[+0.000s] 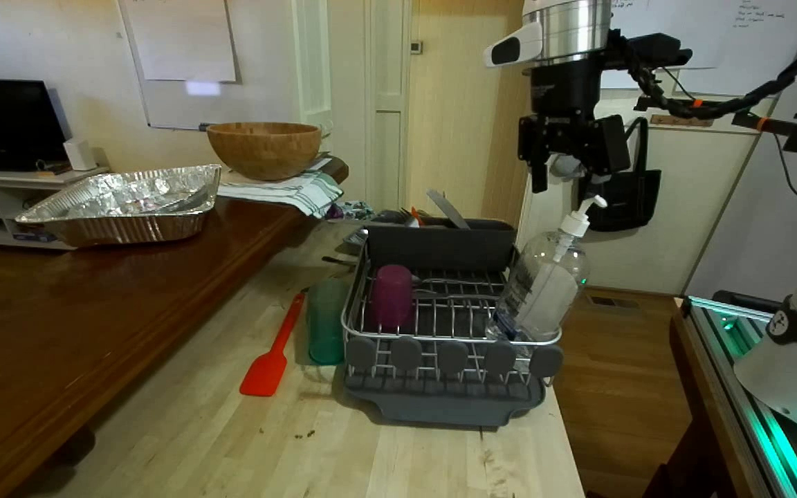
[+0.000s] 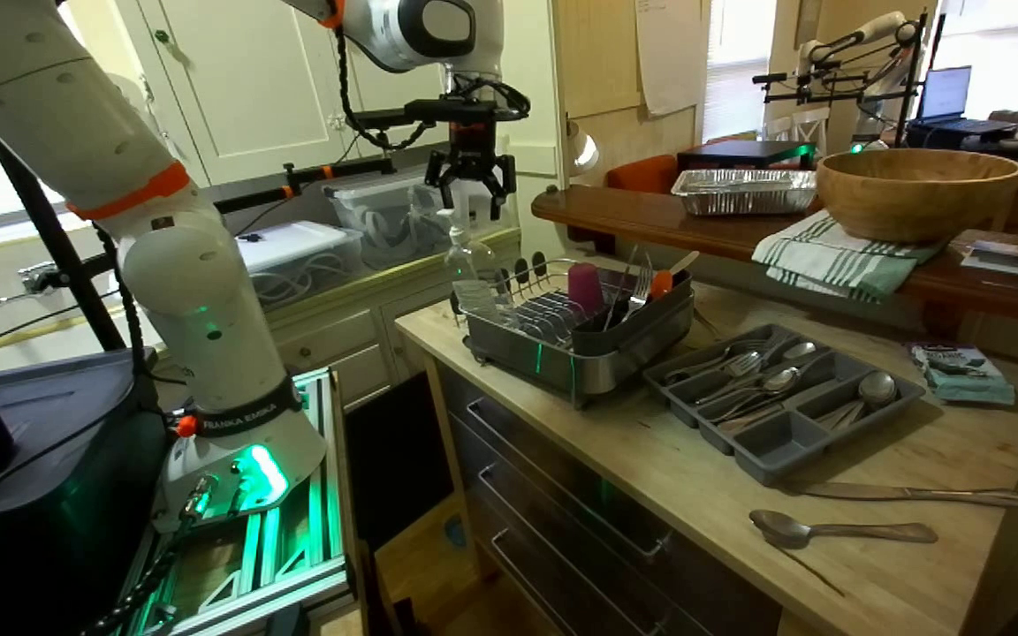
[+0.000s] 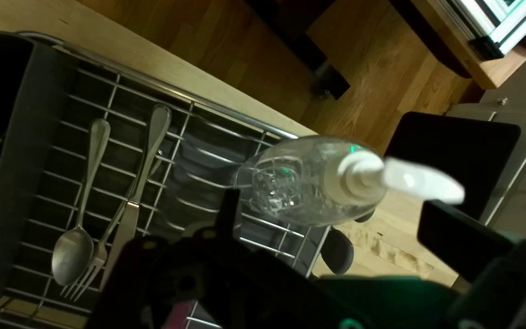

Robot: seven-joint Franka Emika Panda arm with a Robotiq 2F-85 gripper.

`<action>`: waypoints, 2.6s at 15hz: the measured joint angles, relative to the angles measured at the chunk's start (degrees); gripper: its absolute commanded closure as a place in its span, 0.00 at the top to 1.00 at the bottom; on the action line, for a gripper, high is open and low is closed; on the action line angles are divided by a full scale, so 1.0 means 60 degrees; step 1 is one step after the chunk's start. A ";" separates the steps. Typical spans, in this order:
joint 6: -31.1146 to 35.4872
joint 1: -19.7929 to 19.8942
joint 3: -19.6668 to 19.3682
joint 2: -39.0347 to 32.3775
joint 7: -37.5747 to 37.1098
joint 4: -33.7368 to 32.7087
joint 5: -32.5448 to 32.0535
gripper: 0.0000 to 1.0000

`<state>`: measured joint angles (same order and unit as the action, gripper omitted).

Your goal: Put the bottle on the counter

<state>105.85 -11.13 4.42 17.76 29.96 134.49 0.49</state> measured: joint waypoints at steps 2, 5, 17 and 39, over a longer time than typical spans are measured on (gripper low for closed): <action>-0.0009 -0.0144 0.0077 0.0054 0.0353 0.0046 -0.0003 1.00; -0.0086 -0.0397 0.0296 0.0575 0.0754 0.0396 -0.0214 1.00; -0.0152 -0.0661 0.0292 0.2109 0.2481 0.2148 -0.3613 1.00; 0.4194 -0.1533 0.0323 0.2622 0.4628 0.3765 -0.3593 0.70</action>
<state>131.01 -20.33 6.36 33.50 57.73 157.08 -21.07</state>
